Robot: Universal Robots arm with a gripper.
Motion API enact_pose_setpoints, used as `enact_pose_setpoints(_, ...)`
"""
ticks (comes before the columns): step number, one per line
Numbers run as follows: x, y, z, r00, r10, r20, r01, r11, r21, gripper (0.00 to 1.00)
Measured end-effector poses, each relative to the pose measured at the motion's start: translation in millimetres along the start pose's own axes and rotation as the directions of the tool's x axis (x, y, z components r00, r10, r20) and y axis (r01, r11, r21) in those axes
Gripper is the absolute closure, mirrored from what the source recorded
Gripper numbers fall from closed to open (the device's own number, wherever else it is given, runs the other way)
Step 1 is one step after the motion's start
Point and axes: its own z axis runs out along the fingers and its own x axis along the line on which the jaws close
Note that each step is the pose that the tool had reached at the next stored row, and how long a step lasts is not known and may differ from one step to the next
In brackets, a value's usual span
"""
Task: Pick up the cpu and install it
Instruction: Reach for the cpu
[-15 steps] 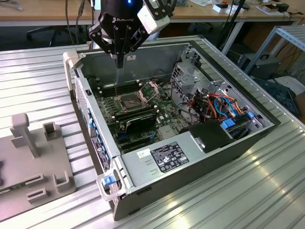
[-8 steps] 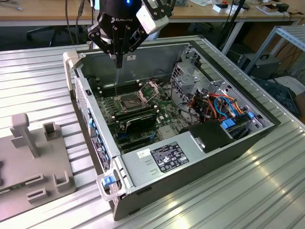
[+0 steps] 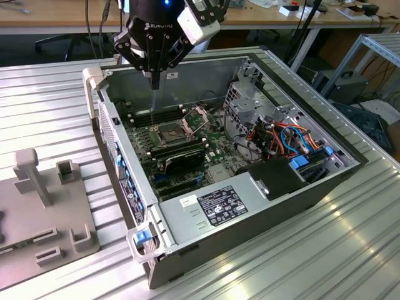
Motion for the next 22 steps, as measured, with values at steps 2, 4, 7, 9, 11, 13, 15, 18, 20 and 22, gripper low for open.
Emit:
enact_pose_setpoints(2, 0.1, 0.0, 0.0, 1.0000, 0.000, 0.0000, 0.000, 1.0000, 0.0000, 0.89)
enact_pose_setpoints(4, 0.1, 0.0, 0.0, 1.0000, 0.000, 0.0001, 0.000, 1.0000, 0.0000, 0.89)
enact_pose_setpoints(7, 0.3, 0.0, 0.0, 1.0000, 0.000, 0.0001, 0.000, 1.0000, -0.0001, 0.89)
enact_pose_setpoints(9, 0.9, -0.1, 0.0, 1.0000, 0.000, 0.0001, 0.000, 1.0000, 0.0000, 0.89)
enact_pose_setpoints(11, 1.9, -0.2, 0.0, 1.0000, 0.000, 0.0000, 0.000, 1.0000, 0.0000, 0.89)
enact_pose_setpoints(13, 3.7, -0.3, 0.0, 1.0000, 0.000, 0.0000, 0.000, 1.0000, -0.0001, 0.89)
enact_pose_setpoints(15, 5.6, -0.4, 0.0, 1.0000, 0.000, 0.0000, 0.000, 1.0000, 0.0000, 0.89)
enact_pose_setpoints(18, 9.0, -0.7, -0.1, 1.0000, 0.000, 0.0000, 0.000, 1.0000, 0.0000, 0.89)
enact_pose_setpoints(20, 11.8, -0.9, 0.0, 1.0000, 0.000, 0.0000, 0.000, 1.0000, 0.0000, 0.89)
enact_pose_setpoints(22, 14.4, -1.1, 0.0, 1.0000, 0.000, 0.0001, 0.000, 1.0000, -0.0001, 0.89)
